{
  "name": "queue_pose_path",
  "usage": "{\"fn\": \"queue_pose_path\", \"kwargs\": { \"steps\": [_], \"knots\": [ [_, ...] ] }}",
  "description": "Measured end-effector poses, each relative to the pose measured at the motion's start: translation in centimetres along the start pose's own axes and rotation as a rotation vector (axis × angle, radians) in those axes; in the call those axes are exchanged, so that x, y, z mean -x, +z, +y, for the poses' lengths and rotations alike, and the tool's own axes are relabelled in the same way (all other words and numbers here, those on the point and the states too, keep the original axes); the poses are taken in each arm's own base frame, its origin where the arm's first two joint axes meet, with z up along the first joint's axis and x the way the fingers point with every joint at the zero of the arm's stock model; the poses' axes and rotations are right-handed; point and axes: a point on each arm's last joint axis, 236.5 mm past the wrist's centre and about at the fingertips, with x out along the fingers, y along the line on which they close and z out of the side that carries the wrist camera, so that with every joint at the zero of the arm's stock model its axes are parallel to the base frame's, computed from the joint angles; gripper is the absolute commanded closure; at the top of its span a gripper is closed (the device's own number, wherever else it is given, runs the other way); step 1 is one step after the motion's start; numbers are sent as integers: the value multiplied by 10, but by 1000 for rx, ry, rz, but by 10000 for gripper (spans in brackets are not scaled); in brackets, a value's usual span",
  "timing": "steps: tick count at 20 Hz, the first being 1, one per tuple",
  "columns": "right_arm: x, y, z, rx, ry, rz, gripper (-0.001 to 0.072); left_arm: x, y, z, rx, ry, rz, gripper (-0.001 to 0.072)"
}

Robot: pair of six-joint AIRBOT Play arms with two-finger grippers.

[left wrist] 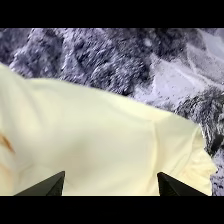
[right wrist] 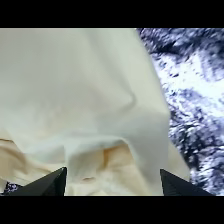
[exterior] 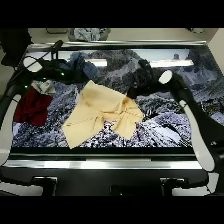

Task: Fold the shirts.

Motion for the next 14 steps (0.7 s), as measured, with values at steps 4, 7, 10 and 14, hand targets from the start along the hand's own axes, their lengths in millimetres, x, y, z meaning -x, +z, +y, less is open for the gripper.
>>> {"fn": "queue_pose_path", "kwargs": {
  "steps": [4,7,10,14],
  "knots": [
    [78,-10,-70,1,-114,18,54,51,-47,70,169,119,168,53],
    [108,-69,-110,-91,-128,166,91,71,-119,96,307,151,316,53],
    [108,-128,-117,-163,-70,306,92,68,-209,101,424,161,427,53],
    [89,-169,-98,-178,23,403,108,49,-304,86,536,114,499,55]
  ]
}}
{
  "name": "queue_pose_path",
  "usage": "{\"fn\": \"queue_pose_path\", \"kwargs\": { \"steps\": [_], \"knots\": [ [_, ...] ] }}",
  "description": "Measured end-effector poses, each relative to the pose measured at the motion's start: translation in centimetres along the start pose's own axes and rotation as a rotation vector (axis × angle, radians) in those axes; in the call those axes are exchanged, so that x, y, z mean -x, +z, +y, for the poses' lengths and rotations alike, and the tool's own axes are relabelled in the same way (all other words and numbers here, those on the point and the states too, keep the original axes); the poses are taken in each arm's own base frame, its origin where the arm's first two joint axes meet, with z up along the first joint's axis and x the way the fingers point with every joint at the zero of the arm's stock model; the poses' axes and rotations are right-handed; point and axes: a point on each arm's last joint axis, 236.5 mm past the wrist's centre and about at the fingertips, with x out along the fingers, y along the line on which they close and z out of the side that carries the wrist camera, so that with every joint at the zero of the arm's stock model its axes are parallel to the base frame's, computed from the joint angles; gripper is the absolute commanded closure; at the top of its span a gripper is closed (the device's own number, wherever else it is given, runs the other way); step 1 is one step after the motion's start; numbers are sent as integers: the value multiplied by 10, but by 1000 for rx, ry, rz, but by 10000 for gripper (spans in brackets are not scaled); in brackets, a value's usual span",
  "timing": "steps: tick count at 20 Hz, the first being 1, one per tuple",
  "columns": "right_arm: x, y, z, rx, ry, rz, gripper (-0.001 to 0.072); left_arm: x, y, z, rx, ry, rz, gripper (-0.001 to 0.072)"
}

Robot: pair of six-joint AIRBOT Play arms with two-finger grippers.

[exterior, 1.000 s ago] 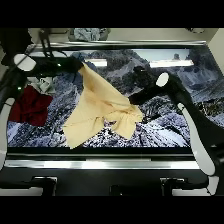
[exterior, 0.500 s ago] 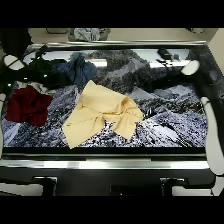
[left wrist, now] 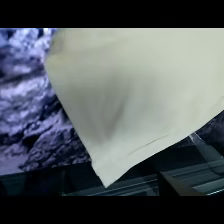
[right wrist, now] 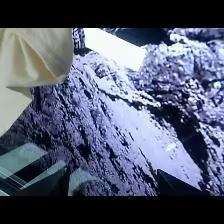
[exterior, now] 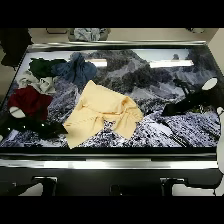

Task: Fold the shirts.

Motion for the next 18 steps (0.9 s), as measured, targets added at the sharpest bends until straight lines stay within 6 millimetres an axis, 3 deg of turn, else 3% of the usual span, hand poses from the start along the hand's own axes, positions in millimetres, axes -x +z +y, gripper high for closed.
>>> {"fn": "queue_pose_path", "kwargs": {
  "steps": [4,5,7,9,10,15,16,17,18],
  "knots": [
    [-26,2,15,36,30,6,87,-38,-31,-5,35,-52,28,65],
    [-31,6,19,45,39,-1,78,-43,-33,-8,36,-61,26,126],
    [-43,11,29,63,76,-5,78,-52,-31,-11,49,-57,-2,325],
    [-56,15,39,77,109,-1,78,-57,-21,-10,63,-41,-54,644],
    [-62,16,42,86,119,3,78,-58,-18,-8,71,-33,-71,681],
    [-98,39,60,116,147,-32,93,-59,-8,-10,90,-30,-118,681],
    [-106,44,63,118,144,-44,151,-59,-8,-10,88,-29,-122,681],
    [-111,48,64,119,139,-55,299,-58,-7,-10,81,-29,-124,682],
    [-116,55,62,119,125,-76,687,-58,-7,-10,69,-26,-127,683]
  ]
}}
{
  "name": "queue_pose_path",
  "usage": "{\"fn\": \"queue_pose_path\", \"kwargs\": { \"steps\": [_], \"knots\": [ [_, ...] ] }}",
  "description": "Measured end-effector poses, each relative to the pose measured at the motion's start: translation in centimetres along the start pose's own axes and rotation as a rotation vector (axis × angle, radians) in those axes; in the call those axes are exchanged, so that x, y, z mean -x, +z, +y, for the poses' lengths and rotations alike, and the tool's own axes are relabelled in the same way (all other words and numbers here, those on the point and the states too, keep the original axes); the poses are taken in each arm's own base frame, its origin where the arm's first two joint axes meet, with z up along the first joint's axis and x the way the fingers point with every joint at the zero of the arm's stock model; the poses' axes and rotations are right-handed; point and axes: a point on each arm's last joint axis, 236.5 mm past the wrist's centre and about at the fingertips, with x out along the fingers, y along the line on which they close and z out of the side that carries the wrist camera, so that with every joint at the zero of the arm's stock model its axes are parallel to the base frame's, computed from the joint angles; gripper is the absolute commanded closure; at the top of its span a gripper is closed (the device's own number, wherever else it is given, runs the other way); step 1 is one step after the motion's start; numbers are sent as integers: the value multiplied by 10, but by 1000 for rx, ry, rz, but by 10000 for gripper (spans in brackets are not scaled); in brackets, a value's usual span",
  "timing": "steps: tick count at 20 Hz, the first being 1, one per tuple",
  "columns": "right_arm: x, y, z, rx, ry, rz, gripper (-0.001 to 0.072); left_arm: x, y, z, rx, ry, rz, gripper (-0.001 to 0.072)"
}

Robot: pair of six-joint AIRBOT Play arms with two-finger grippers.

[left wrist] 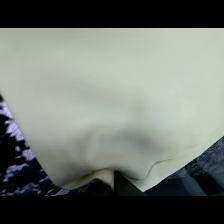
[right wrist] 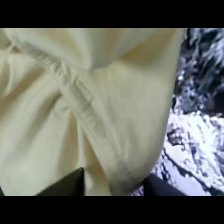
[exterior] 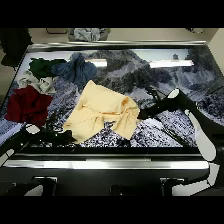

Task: Fold the shirts.

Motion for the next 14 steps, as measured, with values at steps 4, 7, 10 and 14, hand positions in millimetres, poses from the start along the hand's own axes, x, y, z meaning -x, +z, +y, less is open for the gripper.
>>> {"fn": "queue_pose_path", "kwargs": {
  "steps": [4,7,10,14],
  "knots": [
    [1,19,0,-2,-28,-57,673,17,21,-11,-102,6,-52,685],
    [55,53,15,102,-70,-168,673,77,69,-47,-289,35,-211,685],
    [191,108,44,254,-233,-458,672,216,128,-118,-503,76,-580,685],
    [448,106,143,479,-674,-985,673,481,108,-210,-622,93,-1241,684]
  ]
}}
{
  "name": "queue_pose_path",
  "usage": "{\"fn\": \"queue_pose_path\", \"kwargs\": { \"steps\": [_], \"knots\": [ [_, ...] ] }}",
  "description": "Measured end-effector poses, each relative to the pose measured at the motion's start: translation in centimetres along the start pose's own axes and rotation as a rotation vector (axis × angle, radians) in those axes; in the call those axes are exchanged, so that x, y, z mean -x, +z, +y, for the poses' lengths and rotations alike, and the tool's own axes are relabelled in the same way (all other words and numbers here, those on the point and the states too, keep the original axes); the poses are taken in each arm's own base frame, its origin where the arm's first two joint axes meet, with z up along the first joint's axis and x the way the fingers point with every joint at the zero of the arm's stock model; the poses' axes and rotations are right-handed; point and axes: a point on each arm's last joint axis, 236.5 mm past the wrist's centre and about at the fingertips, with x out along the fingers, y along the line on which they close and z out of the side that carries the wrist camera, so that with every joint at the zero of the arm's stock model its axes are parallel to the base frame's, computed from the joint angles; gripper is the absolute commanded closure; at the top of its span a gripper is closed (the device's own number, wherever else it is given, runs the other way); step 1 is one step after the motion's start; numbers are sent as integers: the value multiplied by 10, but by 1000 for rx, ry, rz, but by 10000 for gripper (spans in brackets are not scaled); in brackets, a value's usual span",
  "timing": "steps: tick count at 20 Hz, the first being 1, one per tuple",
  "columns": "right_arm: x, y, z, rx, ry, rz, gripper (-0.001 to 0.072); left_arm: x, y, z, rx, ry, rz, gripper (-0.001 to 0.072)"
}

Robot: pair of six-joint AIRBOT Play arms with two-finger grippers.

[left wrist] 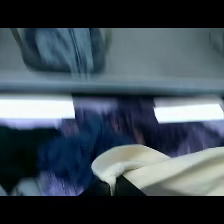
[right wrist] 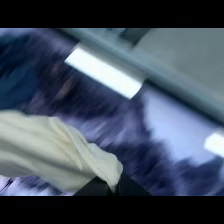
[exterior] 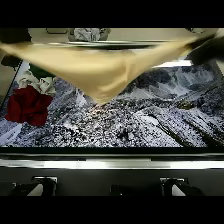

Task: Fold the shirts.

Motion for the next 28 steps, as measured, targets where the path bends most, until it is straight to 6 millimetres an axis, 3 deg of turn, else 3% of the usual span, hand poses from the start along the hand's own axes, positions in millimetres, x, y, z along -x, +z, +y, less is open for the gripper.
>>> {"fn": "queue_pose_path", "kwargs": {
  "steps": [1,3,4,6,9,11,13,14,16,18,21,22,25,28],
  "knots": [
    [44,39,-9,61,-98,-93,673,38,47,-4,-1,19,-131,684],
    [125,91,-8,135,-241,-230,673,103,100,-21,11,10,-307,685],
    [161,107,-5,164,-300,-277,673,127,114,-31,20,-9,-364,684],
    [206,123,4,202,-370,-331,673,164,129,-48,29,-48,-441,684],
    [241,128,9,231,-439,-349,673,184,132,-58,28,-67,-463,684],
    [248,125,10,234,-451,-334,672,184,125,-59,24,-69,-435,684],
    [244,114,7,235,-454,-283,672,168,107,-57,28,-71,-355,684],
    [234,104,5,228,-439,-238,672,153,92,-53,36,-67,-291,684],
    [192,61,-2,190,-357,-55,673,114,56,-41,65,-59,-153,684],
    [135,-3,-6,123,-220,186,673,62,5,-24,113,-47,21,683],
    [41,-122,4,4,27,552,673,-24,-98,7,193,-24,318,683],
    [12,-153,11,-20,93,626,673,-49,-130,17,214,-15,392,683],
    [-83,-236,37,-90,215,755,672,-118,-220,46,268,18,582,682],
    [-164,-285,60,-219,226,719,672,-172,-291,69,309,44,702,682]
  ]
}}
